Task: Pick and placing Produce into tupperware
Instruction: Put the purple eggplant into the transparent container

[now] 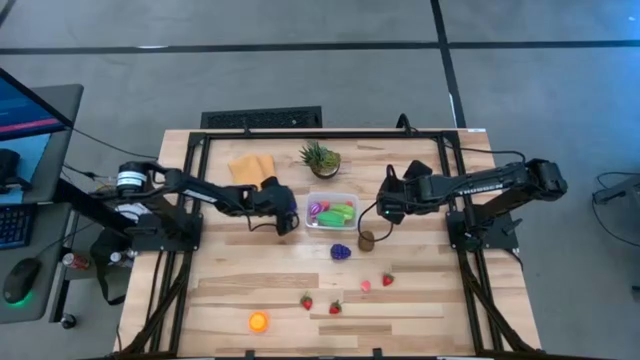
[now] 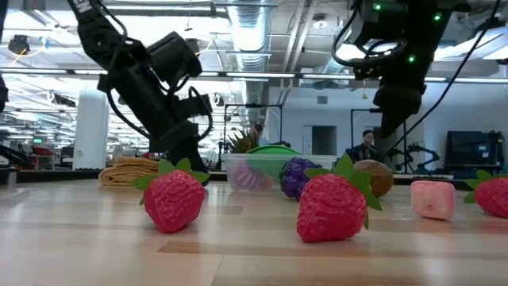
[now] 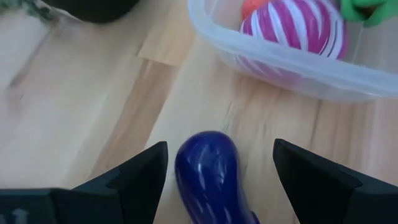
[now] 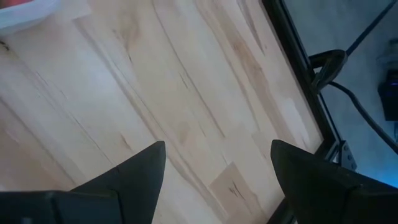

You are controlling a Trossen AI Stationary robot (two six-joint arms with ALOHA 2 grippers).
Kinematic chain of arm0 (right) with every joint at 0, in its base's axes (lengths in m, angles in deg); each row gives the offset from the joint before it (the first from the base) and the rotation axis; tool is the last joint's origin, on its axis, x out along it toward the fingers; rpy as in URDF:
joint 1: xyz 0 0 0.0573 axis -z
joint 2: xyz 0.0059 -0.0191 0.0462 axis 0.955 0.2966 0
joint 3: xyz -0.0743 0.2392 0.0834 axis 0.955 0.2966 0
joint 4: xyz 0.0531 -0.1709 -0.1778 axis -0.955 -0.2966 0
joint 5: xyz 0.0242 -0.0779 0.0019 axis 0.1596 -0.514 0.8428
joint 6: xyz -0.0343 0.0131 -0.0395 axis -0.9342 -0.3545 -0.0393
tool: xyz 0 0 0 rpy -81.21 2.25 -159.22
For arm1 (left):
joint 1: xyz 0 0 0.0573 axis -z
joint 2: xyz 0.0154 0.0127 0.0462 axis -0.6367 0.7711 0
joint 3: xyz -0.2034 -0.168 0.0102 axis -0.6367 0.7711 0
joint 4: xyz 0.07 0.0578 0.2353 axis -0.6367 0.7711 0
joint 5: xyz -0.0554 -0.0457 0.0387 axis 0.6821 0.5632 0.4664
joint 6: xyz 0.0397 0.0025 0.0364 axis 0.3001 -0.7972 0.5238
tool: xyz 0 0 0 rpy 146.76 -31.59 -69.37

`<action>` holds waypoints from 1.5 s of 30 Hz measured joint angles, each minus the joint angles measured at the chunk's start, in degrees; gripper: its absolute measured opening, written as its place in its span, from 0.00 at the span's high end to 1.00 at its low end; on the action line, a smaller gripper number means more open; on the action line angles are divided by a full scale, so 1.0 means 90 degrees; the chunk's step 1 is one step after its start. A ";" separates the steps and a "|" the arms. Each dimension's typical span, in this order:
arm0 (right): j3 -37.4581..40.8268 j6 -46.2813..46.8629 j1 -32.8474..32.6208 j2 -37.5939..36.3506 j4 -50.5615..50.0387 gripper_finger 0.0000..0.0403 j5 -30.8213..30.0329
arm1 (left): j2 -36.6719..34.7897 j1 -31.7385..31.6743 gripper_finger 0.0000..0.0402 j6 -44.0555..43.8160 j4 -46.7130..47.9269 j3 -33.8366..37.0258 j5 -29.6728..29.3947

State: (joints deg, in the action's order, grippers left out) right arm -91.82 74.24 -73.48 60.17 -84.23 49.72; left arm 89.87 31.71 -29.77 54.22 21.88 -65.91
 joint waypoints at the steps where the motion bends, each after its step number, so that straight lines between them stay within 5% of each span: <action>1: 0.0000 0.0002 0.0001 0.0000 -0.0001 0.29 0.0000 | 0.0059 0.0000 0.29 -0.0002 0.0069 -0.0057 0.0001; 16: 0.0000 0.0002 0.0000 0.0002 -0.0002 0.29 0.0002 | 0.0055 -0.0002 0.30 -0.0238 0.0619 -0.0165 -0.0035; 34: 0.0000 0.0002 0.0000 0.0002 0.0017 0.29 0.0005 | 0.0055 -0.0002 0.62 -0.0184 0.0591 -0.0165 -0.0006; 45: 0.0001 0.0002 0.0000 0.0002 0.0017 0.29 0.0005 | 0.0055 -0.0002 0.64 0.0071 0.0095 -0.0160 0.0115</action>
State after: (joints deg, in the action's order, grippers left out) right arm -91.81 74.26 -73.48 60.19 -84.08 49.77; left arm 90.37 31.69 -29.13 55.08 20.44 -64.88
